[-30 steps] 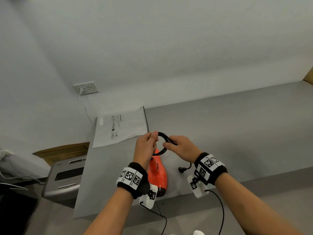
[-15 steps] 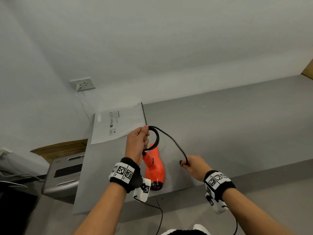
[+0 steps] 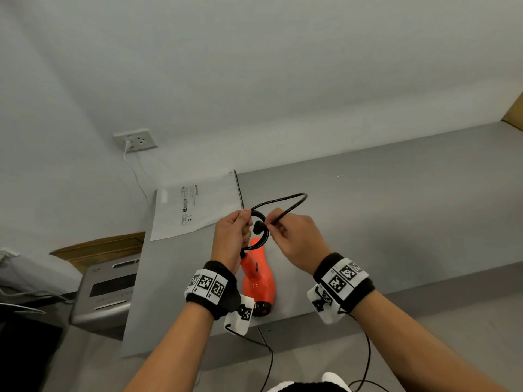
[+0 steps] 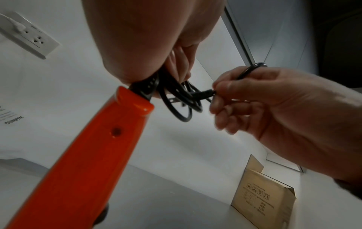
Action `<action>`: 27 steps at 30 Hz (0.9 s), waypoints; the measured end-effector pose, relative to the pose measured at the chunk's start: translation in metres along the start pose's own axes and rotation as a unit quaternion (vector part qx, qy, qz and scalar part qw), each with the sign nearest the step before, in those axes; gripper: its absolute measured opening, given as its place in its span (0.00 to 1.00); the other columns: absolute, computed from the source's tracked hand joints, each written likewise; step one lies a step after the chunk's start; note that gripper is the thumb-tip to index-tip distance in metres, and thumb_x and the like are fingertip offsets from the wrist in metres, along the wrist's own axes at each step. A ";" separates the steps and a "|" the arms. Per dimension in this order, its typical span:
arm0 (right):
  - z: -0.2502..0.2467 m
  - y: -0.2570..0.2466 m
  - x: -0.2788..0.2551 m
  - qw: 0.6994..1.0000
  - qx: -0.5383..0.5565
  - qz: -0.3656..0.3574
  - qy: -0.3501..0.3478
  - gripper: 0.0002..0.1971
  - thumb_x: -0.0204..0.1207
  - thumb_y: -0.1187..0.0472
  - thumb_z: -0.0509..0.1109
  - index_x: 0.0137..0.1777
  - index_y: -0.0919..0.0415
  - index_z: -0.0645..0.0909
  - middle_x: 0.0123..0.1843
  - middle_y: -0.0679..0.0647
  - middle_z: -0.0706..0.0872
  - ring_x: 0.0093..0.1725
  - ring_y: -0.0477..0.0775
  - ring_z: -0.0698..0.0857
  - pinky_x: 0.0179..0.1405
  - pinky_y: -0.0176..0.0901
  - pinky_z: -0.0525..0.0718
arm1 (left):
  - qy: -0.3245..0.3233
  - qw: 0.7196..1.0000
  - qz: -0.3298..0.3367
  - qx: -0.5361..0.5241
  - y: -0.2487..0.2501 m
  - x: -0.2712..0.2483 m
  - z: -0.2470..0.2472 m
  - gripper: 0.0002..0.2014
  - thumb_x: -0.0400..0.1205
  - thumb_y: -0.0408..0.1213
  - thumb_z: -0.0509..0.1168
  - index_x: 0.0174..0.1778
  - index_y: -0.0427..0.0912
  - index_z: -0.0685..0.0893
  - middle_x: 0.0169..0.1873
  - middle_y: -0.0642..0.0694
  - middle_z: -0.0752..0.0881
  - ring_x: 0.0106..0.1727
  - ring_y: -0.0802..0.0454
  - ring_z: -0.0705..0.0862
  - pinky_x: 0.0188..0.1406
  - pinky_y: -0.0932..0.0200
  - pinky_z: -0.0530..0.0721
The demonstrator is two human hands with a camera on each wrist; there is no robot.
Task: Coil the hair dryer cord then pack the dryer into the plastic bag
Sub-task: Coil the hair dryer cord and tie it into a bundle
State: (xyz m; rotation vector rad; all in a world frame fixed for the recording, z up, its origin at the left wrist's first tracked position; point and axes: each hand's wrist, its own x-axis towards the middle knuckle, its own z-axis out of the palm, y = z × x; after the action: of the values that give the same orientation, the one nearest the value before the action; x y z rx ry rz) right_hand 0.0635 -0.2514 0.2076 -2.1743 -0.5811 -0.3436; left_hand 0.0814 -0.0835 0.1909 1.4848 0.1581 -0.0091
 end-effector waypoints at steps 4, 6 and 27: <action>0.019 0.011 0.001 0.999 -0.007 0.040 -0.015 0.02 0.81 0.60 0.67 0.48 0.52 0.78 0.35 0.42 0.81 0.33 0.46 0.81 0.34 0.46 0.82 | -0.025 1.000 -0.001 0.007 0.002 -0.003 0.001 0.17 0.90 0.40 0.62 0.34 0.40 0.77 0.21 0.52 0.64 0.21 0.56 0.58 0.18 0.64 0.59; 0.027 0.015 0.000 0.990 0.079 0.115 0.029 0.08 0.77 0.61 0.72 0.46 0.51 0.74 0.37 0.45 0.82 0.37 0.48 0.82 0.36 0.43 0.83 | -0.035 0.999 -0.007 0.002 0.002 -0.003 0.001 0.18 0.90 0.40 0.62 0.32 0.41 0.78 0.21 0.52 0.64 0.21 0.56 0.58 0.18 0.63 0.56; 0.040 0.042 -0.014 0.966 0.155 0.149 -0.142 0.10 0.73 0.58 0.80 0.49 0.64 0.87 0.34 0.51 0.82 0.32 0.44 0.76 0.38 0.37 0.79 | -0.045 0.998 -0.031 -0.029 0.004 0.001 -0.001 0.18 0.89 0.39 0.63 0.32 0.41 0.78 0.20 0.52 0.64 0.18 0.58 0.58 0.19 0.61 0.53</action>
State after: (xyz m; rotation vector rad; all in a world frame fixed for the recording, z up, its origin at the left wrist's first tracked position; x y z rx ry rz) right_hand 0.0748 -0.2466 0.1496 -1.9760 -0.4186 0.2136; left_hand 0.0824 -0.0821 0.1948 1.4190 0.1306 -0.1211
